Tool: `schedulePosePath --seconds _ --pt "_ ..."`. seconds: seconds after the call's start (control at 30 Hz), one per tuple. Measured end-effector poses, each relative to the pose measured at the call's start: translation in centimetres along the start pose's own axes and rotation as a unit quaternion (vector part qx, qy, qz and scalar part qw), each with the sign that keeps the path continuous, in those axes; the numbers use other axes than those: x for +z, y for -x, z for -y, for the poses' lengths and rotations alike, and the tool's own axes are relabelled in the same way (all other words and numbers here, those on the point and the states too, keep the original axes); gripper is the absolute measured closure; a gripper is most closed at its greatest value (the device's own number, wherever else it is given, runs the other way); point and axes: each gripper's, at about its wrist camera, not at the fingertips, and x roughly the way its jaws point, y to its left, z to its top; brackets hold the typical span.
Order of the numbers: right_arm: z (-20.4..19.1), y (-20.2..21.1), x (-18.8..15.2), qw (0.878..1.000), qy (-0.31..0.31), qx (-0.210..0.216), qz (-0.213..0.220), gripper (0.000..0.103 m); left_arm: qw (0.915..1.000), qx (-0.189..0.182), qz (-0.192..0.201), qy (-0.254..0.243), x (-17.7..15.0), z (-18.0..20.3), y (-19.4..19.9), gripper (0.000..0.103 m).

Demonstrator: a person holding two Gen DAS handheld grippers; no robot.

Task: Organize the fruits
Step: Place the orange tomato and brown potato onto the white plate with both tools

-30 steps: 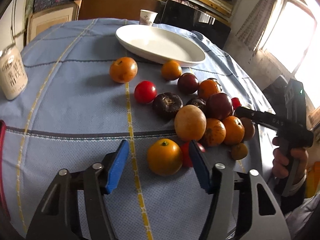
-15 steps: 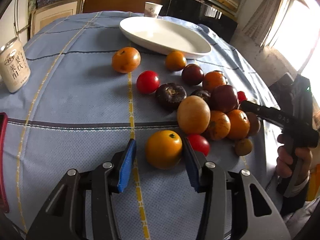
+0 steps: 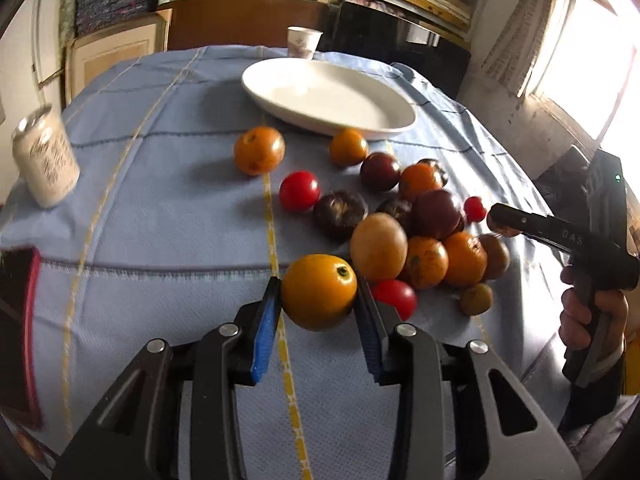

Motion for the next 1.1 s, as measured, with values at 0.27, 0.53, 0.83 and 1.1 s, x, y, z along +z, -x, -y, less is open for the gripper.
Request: schedulePosePath --seconds 0.27,0.53,0.83,1.1 --pt "-3.4 0.1 8.4 0.996 0.079 0.031 0.037 0.06 0.9984 -0.001 0.029 -0.049 9.8 0.3 -0.2 0.067" --pt "-5.3 -9.3 14.6 0.995 0.099 0.014 -0.009 0.06 0.9996 -0.011 -0.019 -0.02 19.8 0.0 -9.8 0.067" --pt "-5.7 -14.7 15.6 0.992 0.114 -0.015 -0.057 0.059 0.9966 0.013 -0.081 -0.003 21.5 -1.2 -16.9 0.067" --pt "-5.3 -9.9 15.9 0.996 0.09 0.011 -0.008 0.04 0.9991 0.027 -0.029 -0.013 21.2 0.0 -12.6 0.027"
